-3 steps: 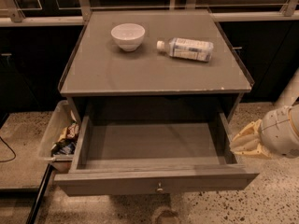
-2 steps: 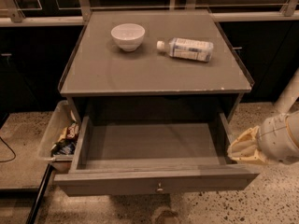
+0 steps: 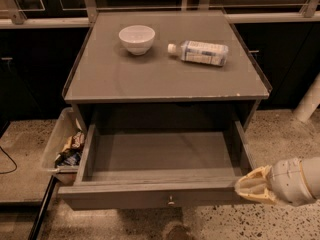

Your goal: Close top drawer

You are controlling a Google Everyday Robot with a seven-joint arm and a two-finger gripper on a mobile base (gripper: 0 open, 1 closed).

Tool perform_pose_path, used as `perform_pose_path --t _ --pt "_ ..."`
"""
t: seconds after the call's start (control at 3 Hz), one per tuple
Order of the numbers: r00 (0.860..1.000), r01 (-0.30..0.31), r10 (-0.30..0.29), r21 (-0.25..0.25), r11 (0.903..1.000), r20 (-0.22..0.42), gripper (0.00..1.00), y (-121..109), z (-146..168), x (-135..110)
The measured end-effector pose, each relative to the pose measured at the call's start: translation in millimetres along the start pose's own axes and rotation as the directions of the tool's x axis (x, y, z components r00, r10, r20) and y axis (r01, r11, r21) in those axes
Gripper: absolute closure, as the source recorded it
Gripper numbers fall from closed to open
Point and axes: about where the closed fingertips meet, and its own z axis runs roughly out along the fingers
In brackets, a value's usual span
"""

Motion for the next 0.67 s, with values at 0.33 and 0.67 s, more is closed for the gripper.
perform_pose_path --t 0.33,0.67 --pt "0.996 -0.007 0.010 -0.035 0.9994 0.090 1.00 12 25 18" --pt "0.991 0.009 0.002 -0.078 0.9969 0.136 1.00 19 50 23"
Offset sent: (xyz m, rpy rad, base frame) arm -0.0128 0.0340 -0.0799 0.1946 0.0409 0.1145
